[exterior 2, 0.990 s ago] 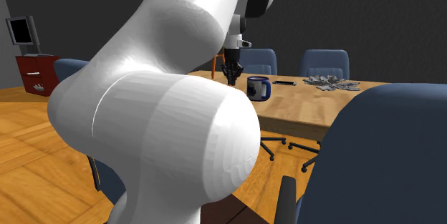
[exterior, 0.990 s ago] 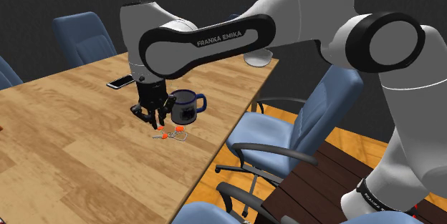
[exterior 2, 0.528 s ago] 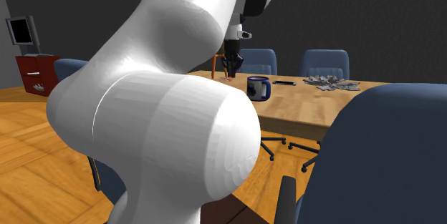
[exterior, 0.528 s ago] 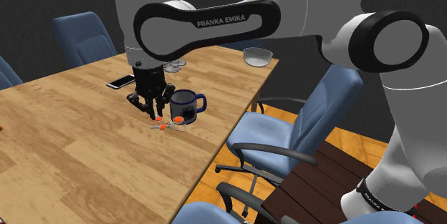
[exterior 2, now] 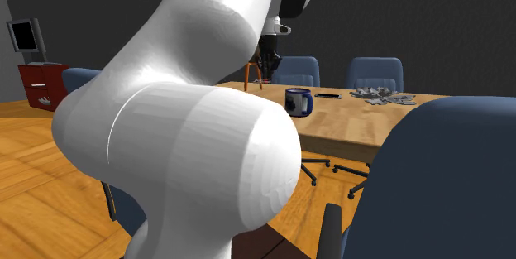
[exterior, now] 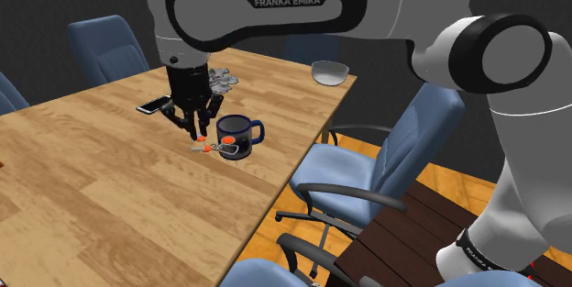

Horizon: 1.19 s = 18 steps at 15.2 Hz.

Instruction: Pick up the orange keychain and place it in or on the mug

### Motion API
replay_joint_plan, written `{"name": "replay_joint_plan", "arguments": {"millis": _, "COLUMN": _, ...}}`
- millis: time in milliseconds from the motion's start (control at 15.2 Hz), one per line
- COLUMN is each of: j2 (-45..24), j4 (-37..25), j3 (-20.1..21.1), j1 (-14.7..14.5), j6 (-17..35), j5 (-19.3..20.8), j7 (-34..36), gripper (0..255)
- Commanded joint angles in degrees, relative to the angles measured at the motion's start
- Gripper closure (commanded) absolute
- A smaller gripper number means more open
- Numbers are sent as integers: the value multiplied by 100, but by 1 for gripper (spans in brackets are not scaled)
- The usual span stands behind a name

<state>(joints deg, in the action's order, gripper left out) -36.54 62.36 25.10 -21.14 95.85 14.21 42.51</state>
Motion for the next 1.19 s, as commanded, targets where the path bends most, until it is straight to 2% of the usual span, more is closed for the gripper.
{"name": "replay_joint_plan", "arguments": {"millis": 0, "j2": -72, "j4": -289, "j3": -8, "j1": -61, "j6": -213, "j5": 16, "j7": -16, "gripper": 255}}
{"name": "replay_joint_plan", "arguments": {"millis": 264, "j2": -176, "j4": -784, "j3": -21, "j1": -165, "j6": -591, "j5": 41, "j7": -46, "gripper": 255}}
{"name": "replay_joint_plan", "arguments": {"millis": 528, "j2": 189, "j4": -226, "j3": -38, "j1": 367, "j6": -392, "j5": -93, "j7": -456, "gripper": 255}}
{"name": "replay_joint_plan", "arguments": {"millis": 858, "j2": 448, "j4": 125, "j3": -112, "j1": 929, "j6": -282, "j5": -219, "j7": -1008, "gripper": 255}}
{"name": "replay_joint_plan", "arguments": {"millis": 990, "j2": 501, "j4": 179, "j3": -152, "j1": 1131, "j6": -272, "j5": -256, "j7": -1234, "gripper": 255}}
{"name": "replay_joint_plan", "arguments": {"millis": 1122, "j2": 528, "j4": 295, "j3": -162, "j1": 1198, "j6": -183, "j5": -269, "j7": -1287, "gripper": 255}}
